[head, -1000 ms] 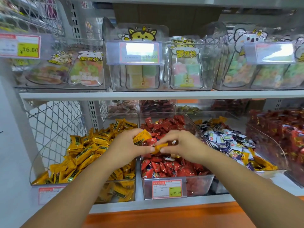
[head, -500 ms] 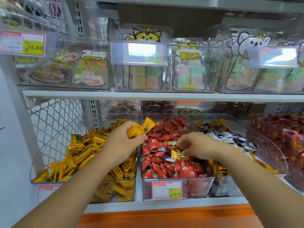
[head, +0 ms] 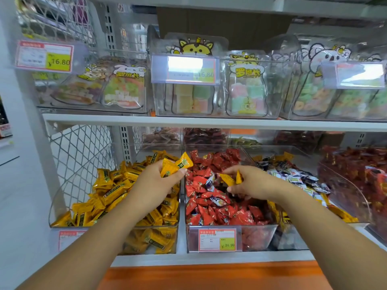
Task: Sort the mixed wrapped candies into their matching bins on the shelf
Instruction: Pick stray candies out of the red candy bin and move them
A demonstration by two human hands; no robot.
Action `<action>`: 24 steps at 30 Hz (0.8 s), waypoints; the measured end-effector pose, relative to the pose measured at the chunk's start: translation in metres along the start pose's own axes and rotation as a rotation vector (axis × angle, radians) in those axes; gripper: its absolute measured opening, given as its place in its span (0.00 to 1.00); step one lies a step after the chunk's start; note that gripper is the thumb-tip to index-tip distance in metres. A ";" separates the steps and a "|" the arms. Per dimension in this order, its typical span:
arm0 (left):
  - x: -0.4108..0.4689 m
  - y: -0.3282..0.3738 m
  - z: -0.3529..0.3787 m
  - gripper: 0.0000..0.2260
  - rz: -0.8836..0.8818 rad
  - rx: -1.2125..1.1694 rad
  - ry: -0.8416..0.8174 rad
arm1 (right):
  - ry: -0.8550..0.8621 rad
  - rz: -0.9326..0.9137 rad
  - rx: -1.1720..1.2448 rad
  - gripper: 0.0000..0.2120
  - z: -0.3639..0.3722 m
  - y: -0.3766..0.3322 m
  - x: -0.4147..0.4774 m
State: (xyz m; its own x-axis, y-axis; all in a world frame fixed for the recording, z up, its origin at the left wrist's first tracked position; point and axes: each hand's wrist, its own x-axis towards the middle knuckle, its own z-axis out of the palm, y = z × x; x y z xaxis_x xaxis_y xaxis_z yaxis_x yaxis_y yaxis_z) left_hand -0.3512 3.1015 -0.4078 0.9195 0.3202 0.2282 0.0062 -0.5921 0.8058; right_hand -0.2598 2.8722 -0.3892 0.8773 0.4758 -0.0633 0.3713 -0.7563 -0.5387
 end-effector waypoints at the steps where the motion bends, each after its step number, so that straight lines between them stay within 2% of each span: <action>1: -0.001 0.000 -0.001 0.23 0.003 0.006 0.004 | -0.001 0.003 0.046 0.23 -0.003 -0.002 -0.002; 3: -0.002 0.000 -0.005 0.14 0.028 0.005 0.006 | 0.059 -0.006 0.075 0.22 -0.005 -0.005 -0.004; 5: -0.002 -0.004 -0.012 0.10 0.034 0.020 0.010 | 0.176 -0.036 0.073 0.17 -0.003 -0.010 -0.003; 8: 0.002 -0.014 -0.031 0.07 0.041 0.110 0.060 | 0.317 -0.105 0.135 0.11 0.007 -0.029 0.002; 10: 0.012 -0.027 -0.044 0.06 0.058 0.148 0.118 | 0.309 -0.200 0.208 0.10 0.019 -0.052 0.010; 14: 0.039 -0.045 -0.069 0.22 0.068 0.257 0.221 | 0.236 -0.371 0.184 0.17 0.044 -0.104 0.046; 16: 0.045 -0.052 -0.074 0.30 0.067 0.232 0.151 | 0.140 -0.378 0.130 0.28 0.050 -0.119 0.067; 18: 0.042 -0.057 -0.073 0.31 0.030 0.164 0.036 | 0.075 -0.341 0.101 0.35 0.050 -0.120 0.078; 19: 0.041 -0.061 -0.072 0.30 0.029 0.163 0.011 | 0.089 -0.347 0.091 0.33 0.048 -0.115 0.077; 22: 0.038 -0.060 -0.067 0.25 0.064 0.254 0.049 | 0.227 -0.372 0.074 0.20 0.041 -0.082 0.064; 24: 0.032 -0.046 -0.060 0.21 0.110 0.298 0.054 | 0.251 -0.275 0.056 0.16 0.033 -0.048 0.054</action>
State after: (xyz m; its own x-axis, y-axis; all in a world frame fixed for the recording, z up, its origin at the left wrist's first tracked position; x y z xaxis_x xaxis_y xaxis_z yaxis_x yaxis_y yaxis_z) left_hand -0.3452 3.1832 -0.4046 0.8989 0.2766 0.3397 0.0306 -0.8133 0.5810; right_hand -0.2404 2.9488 -0.3940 0.7971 0.5273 0.2941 0.5920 -0.5870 -0.5522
